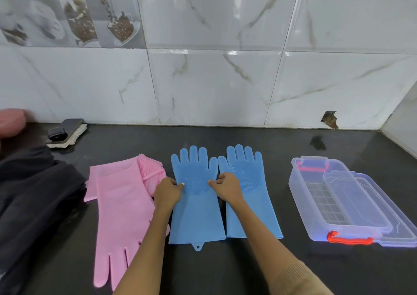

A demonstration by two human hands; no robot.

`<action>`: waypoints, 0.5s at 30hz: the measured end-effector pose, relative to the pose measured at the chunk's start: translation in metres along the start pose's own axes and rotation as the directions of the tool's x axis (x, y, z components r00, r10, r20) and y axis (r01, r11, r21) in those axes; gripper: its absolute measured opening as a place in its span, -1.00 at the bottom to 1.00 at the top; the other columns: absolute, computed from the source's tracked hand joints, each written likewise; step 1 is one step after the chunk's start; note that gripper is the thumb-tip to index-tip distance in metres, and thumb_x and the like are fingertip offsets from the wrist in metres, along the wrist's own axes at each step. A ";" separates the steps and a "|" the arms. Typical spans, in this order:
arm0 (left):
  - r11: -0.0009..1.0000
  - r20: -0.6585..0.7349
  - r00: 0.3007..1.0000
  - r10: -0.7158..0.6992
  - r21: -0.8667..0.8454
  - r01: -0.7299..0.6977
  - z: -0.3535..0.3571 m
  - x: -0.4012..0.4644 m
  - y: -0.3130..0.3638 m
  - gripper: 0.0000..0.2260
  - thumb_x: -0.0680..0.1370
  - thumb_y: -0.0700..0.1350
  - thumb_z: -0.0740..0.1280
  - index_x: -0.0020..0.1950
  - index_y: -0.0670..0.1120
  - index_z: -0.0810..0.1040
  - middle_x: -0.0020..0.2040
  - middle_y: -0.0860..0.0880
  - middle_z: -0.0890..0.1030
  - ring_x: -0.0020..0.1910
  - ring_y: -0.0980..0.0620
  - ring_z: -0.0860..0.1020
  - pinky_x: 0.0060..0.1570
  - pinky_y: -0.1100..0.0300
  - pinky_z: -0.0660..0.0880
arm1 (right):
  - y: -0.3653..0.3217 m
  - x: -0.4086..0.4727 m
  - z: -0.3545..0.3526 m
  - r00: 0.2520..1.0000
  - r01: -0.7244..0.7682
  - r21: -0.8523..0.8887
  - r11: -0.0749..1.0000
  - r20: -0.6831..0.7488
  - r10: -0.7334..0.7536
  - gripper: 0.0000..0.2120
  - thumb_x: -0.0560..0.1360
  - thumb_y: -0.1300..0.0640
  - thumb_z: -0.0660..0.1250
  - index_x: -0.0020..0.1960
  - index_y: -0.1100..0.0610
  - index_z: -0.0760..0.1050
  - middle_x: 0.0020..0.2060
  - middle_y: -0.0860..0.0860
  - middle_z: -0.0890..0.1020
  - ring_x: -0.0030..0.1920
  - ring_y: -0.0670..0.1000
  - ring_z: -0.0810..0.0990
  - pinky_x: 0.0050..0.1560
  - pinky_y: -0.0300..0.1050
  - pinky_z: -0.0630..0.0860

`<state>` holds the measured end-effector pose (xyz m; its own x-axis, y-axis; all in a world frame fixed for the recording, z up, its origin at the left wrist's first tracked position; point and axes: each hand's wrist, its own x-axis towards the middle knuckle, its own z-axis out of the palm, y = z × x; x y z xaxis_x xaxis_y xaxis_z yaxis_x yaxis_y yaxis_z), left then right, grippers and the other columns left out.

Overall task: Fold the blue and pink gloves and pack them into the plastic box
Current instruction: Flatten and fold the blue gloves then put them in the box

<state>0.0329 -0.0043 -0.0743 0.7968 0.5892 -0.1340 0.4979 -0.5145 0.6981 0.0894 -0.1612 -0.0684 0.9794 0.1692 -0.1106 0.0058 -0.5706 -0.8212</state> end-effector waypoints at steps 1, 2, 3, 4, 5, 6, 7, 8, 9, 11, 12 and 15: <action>1.000 0.016 1.000 0.025 0.006 -0.025 0.000 -0.001 0.001 -0.83 0.58 -0.06 0.28 -0.07 -0.17 0.46 -0.12 -0.12 0.57 -0.18 -0.03 0.49 -0.16 0.15 0.36 | -0.001 0.001 0.001 1.000 0.000 -0.002 1.000 0.020 0.000 -0.71 0.47 0.08 0.39 0.02 0.32 0.52 -0.10 0.21 0.65 -0.05 0.13 0.62 0.06 0.00 0.54; 0.999 0.031 0.998 0.051 0.003 -0.051 0.000 -0.002 0.001 -0.83 0.58 -0.04 0.27 -0.06 -0.14 0.41 -0.12 -0.09 0.54 -0.17 -0.02 0.47 -0.16 0.15 0.35 | -0.002 0.002 0.002 0.999 0.007 -0.005 1.000 0.049 -0.007 -0.72 0.47 0.07 0.38 -0.01 0.29 0.52 -0.12 0.18 0.65 -0.09 0.11 0.62 0.06 0.02 0.56; 0.997 0.050 0.996 0.074 -0.018 -0.073 0.001 -0.003 0.001 -0.83 0.58 -0.03 0.27 -0.03 -0.12 0.38 -0.10 -0.06 0.52 -0.15 -0.01 0.48 -0.15 0.15 0.36 | -0.004 0.002 0.003 0.996 0.016 -0.011 1.000 0.083 -0.015 -0.72 0.47 0.05 0.38 0.01 0.26 0.52 -0.10 0.14 0.65 -0.08 0.10 0.62 0.05 0.01 0.57; 0.994 0.076 0.993 0.093 -0.072 -0.087 0.002 -0.004 0.001 -0.82 0.57 -0.04 0.29 0.01 -0.12 0.37 -0.05 -0.04 0.52 -0.11 -0.01 0.50 -0.14 0.15 0.39 | -0.006 0.002 0.005 0.993 0.027 -0.011 1.000 0.114 -0.025 -0.69 0.46 0.03 0.39 0.07 0.24 0.51 -0.05 0.11 0.65 -0.04 0.08 0.63 0.04 -0.03 0.57; 0.984 0.110 0.989 0.102 -0.159 -0.084 0.003 -0.004 0.002 -0.80 0.56 -0.07 0.31 0.08 -0.12 0.37 0.01 -0.03 0.52 -0.05 -0.02 0.53 -0.11 0.15 0.43 | -0.007 0.002 0.006 0.990 0.037 0.010 0.999 0.136 -0.038 -0.67 0.46 0.03 0.39 0.11 0.21 0.49 -0.01 0.09 0.64 0.00 0.07 0.63 0.03 -0.05 0.56; 0.961 0.153 0.983 0.102 -0.269 -0.058 0.003 -0.005 0.003 -0.74 0.54 -0.11 0.34 0.17 -0.12 0.36 0.07 -0.04 0.53 0.01 -0.04 0.55 -0.07 0.14 0.48 | -0.008 0.001 0.008 0.988 0.042 0.060 0.997 0.148 -0.050 -0.66 0.45 0.05 0.40 0.14 0.19 0.46 0.02 0.08 0.63 0.01 0.06 0.62 0.02 -0.08 0.56; 0.924 0.199 0.976 0.094 -0.382 -0.011 0.003 -0.005 0.003 -0.66 0.53 -0.17 0.35 0.25 -0.11 0.34 0.14 -0.06 0.54 0.05 -0.05 0.56 -0.06 0.13 0.52 | -0.009 0.000 0.009 0.987 0.033 0.135 0.990 0.153 -0.054 -0.67 0.45 0.07 0.40 0.15 0.17 0.44 0.05 0.07 0.62 0.01 0.04 0.62 -0.01 -0.13 0.57; 0.877 0.243 0.966 0.084 -0.479 0.044 0.003 -0.005 0.004 -0.59 0.52 -0.22 0.36 0.32 -0.11 0.31 0.19 -0.09 0.54 0.06 -0.07 0.58 -0.05 0.12 0.55 | -0.008 0.000 0.011 0.986 0.016 0.219 0.976 0.158 -0.052 -0.68 0.46 0.09 0.40 0.15 0.15 0.43 0.09 0.07 0.61 0.01 0.01 0.61 -0.05 -0.19 0.56; 0.828 0.278 0.957 0.077 -0.552 0.094 0.003 -0.005 0.005 -0.53 0.51 -0.25 0.35 0.37 -0.09 0.28 0.22 -0.10 0.54 0.07 -0.09 0.59 -0.05 0.09 0.57 | -0.008 -0.001 0.013 0.985 -0.002 0.292 0.956 0.163 -0.048 -0.70 0.47 0.12 0.39 0.16 0.13 0.42 0.12 0.07 0.60 0.02 0.00 0.60 -0.08 -0.23 0.55; 0.746 0.323 0.943 0.078 -0.647 0.160 0.003 -0.003 0.006 -0.46 0.50 -0.31 0.34 0.42 -0.04 0.25 0.23 -0.12 0.54 0.08 -0.12 0.60 -0.06 0.06 0.59 | -0.007 0.000 0.016 0.984 -0.047 0.406 0.913 0.175 -0.028 -0.73 0.52 0.20 0.32 0.20 0.12 0.40 0.16 0.09 0.58 0.05 0.00 0.59 -0.08 -0.23 0.56; 0.705 0.336 0.938 0.079 -0.684 0.186 0.003 -0.002 0.007 -0.45 0.49 -0.33 0.33 0.42 -0.03 0.25 0.22 -0.12 0.54 0.07 -0.13 0.60 -0.09 0.05 0.59 | -0.007 0.001 0.017 0.981 -0.086 0.456 0.886 0.194 -0.005 -0.73 0.54 0.24 0.28 0.23 0.12 0.39 0.18 0.09 0.57 0.06 0.01 0.59 -0.05 -0.20 0.57; 0.614 0.376 0.923 0.085 -0.749 0.249 0.003 0.005 0.012 -0.42 0.48 -0.37 0.30 0.42 0.01 0.25 0.15 -0.10 0.56 0.02 -0.13 0.60 -0.19 0.07 0.60 | -0.008 0.007 0.013 0.967 -0.168 0.505 0.847 0.251 0.042 -0.68 0.57 0.32 0.19 0.30 0.11 0.37 0.13 0.02 0.57 0.04 -0.02 0.60 -0.11 -0.20 0.59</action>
<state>0.0436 -0.0094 -0.0681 0.9064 0.2655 -0.3285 0.2471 0.2976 0.9222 0.0939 -0.1449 -0.0699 0.8965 0.3413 -0.2825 -0.2619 -0.1060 -0.9593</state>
